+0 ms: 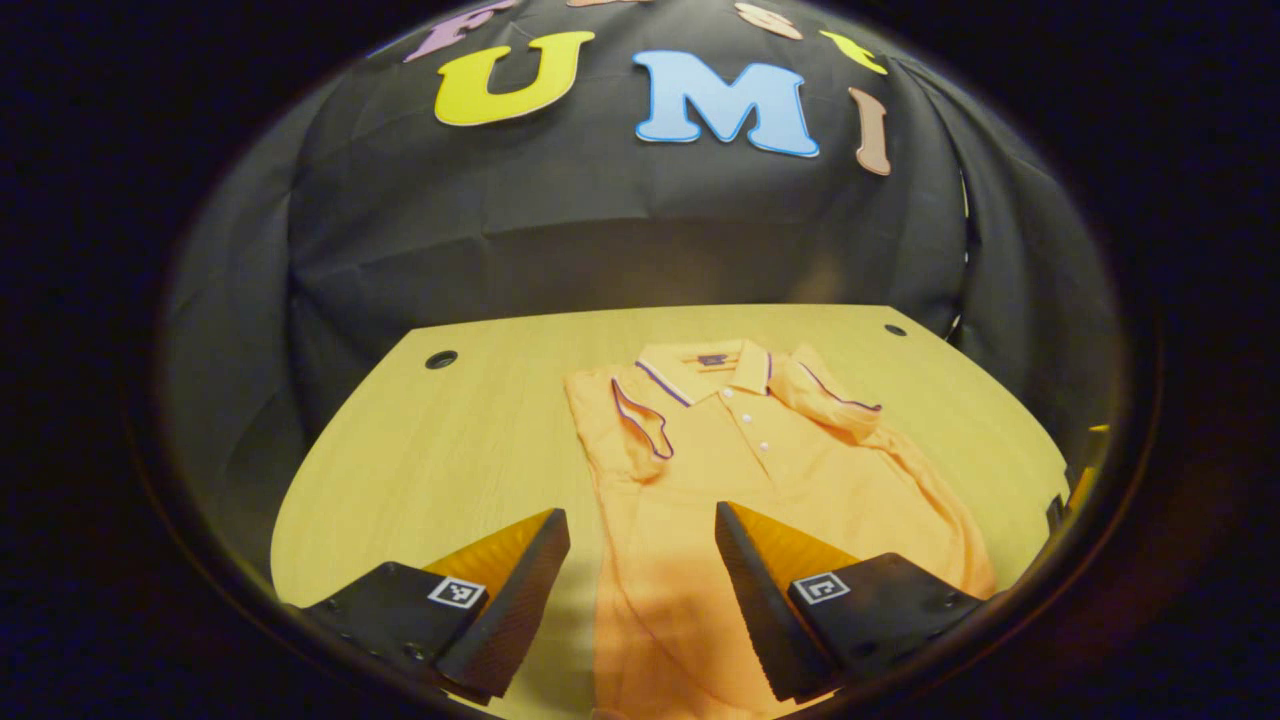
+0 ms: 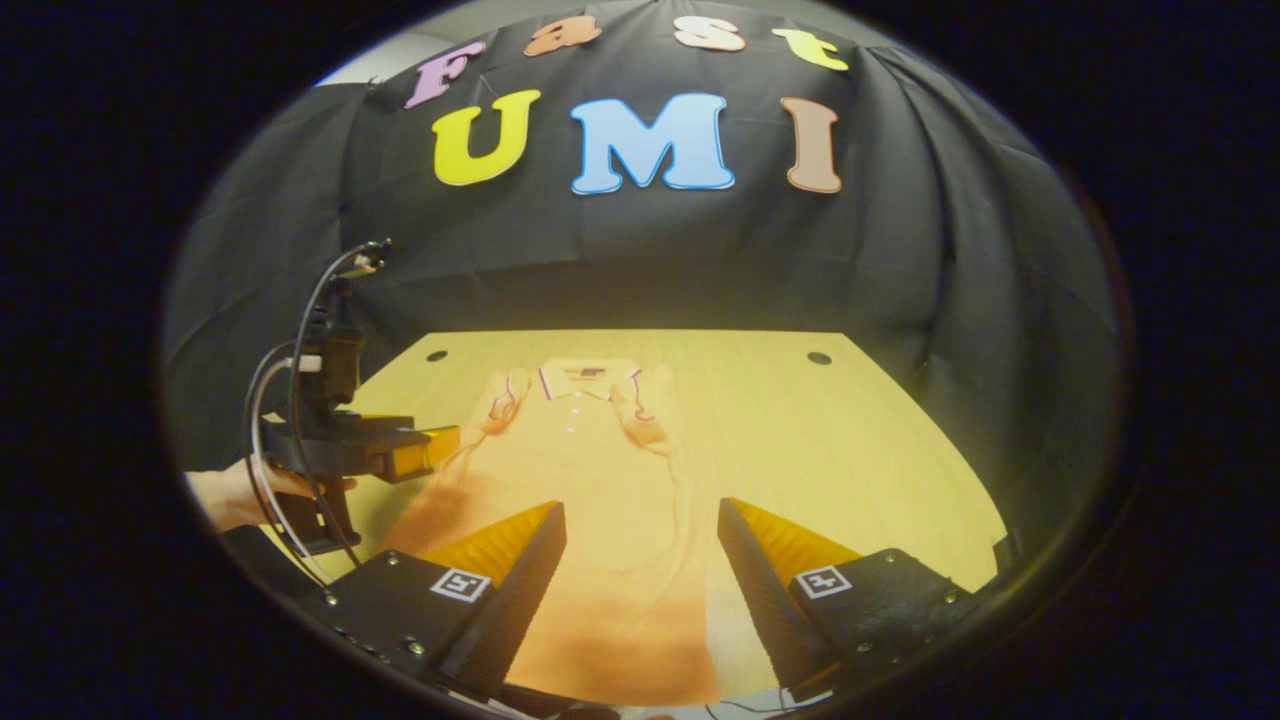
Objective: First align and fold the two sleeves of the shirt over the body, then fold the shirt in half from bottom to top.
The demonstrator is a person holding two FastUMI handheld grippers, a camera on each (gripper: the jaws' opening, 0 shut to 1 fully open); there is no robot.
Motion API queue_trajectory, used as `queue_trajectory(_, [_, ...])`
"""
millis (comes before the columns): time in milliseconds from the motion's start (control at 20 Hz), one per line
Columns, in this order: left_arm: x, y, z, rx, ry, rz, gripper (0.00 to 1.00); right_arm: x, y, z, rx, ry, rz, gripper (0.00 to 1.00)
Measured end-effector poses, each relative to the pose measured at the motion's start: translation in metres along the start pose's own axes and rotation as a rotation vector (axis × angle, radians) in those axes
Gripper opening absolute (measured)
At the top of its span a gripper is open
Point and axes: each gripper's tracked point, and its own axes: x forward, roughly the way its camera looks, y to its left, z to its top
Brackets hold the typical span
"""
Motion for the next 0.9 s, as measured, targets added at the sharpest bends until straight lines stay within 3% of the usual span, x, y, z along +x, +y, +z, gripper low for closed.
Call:
queue_trajectory(600, [-0.128, -0.003, -0.118, -0.029, 0.122, 0.009, 0.95, -0.017, 0.0, -0.099, 0.015, 0.152, 0.023, 0.95])
queue_trajectory(900, [-0.16, -0.005, -0.16, -0.031, 0.179, 0.011, 0.95, -0.019, -0.009, -0.139, 0.026, 0.235, 0.015, 0.95])
